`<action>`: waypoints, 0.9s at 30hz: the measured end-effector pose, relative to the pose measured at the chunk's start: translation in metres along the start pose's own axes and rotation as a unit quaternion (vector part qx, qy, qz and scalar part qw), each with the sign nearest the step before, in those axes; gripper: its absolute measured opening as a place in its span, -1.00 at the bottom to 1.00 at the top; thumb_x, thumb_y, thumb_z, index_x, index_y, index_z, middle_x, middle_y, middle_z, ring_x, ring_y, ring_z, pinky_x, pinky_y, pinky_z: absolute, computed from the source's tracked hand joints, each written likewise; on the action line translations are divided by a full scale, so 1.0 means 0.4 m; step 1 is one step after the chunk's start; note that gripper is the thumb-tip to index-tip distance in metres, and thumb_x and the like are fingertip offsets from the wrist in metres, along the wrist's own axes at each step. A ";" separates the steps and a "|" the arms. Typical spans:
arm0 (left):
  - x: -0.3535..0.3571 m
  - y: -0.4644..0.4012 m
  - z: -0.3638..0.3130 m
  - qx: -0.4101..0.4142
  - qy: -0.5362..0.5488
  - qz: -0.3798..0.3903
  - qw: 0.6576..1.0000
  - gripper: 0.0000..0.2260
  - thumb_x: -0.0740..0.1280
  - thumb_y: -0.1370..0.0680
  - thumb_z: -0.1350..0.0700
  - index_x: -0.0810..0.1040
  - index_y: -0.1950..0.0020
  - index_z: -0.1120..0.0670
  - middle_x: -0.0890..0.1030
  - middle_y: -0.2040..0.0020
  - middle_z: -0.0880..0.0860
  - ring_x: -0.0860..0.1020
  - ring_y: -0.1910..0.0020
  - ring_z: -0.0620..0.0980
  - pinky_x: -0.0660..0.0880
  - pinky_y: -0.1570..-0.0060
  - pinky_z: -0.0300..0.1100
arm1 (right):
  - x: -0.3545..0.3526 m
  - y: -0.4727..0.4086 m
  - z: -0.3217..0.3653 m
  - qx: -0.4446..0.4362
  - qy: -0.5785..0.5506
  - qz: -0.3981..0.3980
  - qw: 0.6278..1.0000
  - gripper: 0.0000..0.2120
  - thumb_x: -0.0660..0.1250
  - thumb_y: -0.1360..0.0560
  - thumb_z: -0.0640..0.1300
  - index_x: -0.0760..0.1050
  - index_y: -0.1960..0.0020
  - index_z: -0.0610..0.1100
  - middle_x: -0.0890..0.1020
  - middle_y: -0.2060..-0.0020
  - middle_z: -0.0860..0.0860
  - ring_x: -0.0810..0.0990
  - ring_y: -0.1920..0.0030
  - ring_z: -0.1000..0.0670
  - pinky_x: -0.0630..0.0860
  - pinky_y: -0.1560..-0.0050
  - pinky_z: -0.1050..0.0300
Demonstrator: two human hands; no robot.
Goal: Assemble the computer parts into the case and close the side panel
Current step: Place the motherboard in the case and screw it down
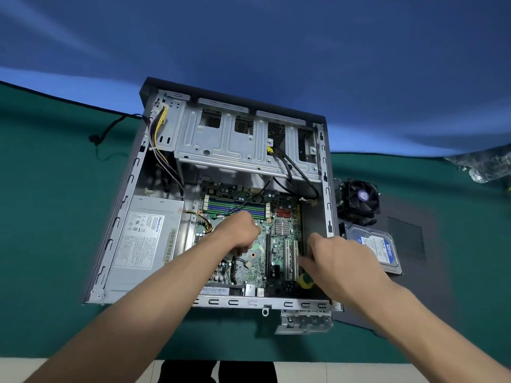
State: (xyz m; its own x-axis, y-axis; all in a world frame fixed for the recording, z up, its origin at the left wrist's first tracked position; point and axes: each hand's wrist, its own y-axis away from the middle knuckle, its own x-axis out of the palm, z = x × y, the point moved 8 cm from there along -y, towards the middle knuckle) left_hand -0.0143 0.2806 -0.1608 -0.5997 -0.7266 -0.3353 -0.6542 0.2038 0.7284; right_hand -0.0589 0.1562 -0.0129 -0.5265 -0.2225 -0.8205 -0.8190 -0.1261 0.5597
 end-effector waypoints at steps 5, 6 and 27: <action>-0.006 -0.003 -0.004 0.015 -0.029 -0.017 0.999 -0.77 0.19 -0.58 0.13 0.54 0.19 0.18 0.55 0.31 0.14 0.49 0.40 0.06 0.44 0.31 -0.15 | 0.026 0.003 0.002 -0.007 -0.023 0.089 0.996 -0.68 0.24 -0.52 0.08 0.27 -0.19 -0.03 0.50 -0.13 0.00 0.55 -0.03 -0.13 0.41 0.11 0.06; -0.007 -0.004 -0.004 0.016 -0.035 -0.020 0.999 -0.77 0.19 -0.58 0.12 0.53 0.21 0.17 0.55 0.32 0.14 0.48 0.42 0.06 0.44 0.33 -0.16 | 0.021 0.003 0.002 -0.011 -0.022 0.068 0.997 -0.76 0.22 -0.55 0.06 0.29 -0.10 -0.05 0.53 -0.08 -0.03 0.54 0.03 -0.13 0.39 0.15 0.07; -0.006 0.001 -0.003 0.015 -0.042 -0.020 0.999 -0.74 0.19 -0.58 0.13 0.57 0.18 0.22 0.55 0.35 0.12 0.45 0.51 0.02 0.40 0.46 -0.24 | 0.010 0.017 -0.005 0.004 -0.047 0.066 0.997 -0.67 0.23 -0.53 0.17 0.28 -0.09 -0.05 0.46 0.12 0.01 0.51 0.10 -0.11 0.44 0.15 0.06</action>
State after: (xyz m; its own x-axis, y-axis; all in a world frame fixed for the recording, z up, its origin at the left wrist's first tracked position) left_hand -0.0126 0.2816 -0.1593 -0.6089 -0.6773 -0.4129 -0.6907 0.1968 0.6958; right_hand -0.0662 0.1523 -0.0121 -0.6482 -0.1456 -0.7474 -0.7430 -0.0942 0.6627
